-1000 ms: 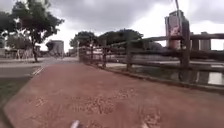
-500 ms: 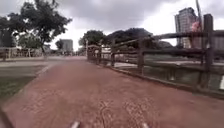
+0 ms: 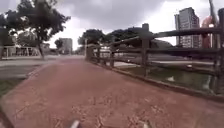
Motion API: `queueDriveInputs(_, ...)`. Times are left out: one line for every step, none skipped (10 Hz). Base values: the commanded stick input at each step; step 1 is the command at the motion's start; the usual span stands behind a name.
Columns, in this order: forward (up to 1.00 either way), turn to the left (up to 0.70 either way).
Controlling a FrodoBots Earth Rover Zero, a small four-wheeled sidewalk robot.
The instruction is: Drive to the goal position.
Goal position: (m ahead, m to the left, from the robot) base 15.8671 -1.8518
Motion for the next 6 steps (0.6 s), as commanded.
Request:
queueDriveInputs(0.70, 0.32)
queueDriveInputs(0.70, 0.28)
queueDriveInputs(0.70, 0.12)
queueDriveInputs(0.70, 0.02)
queueDriveInputs(0.70, 0.02)
queueDriveInputs(0.70, 0.02)
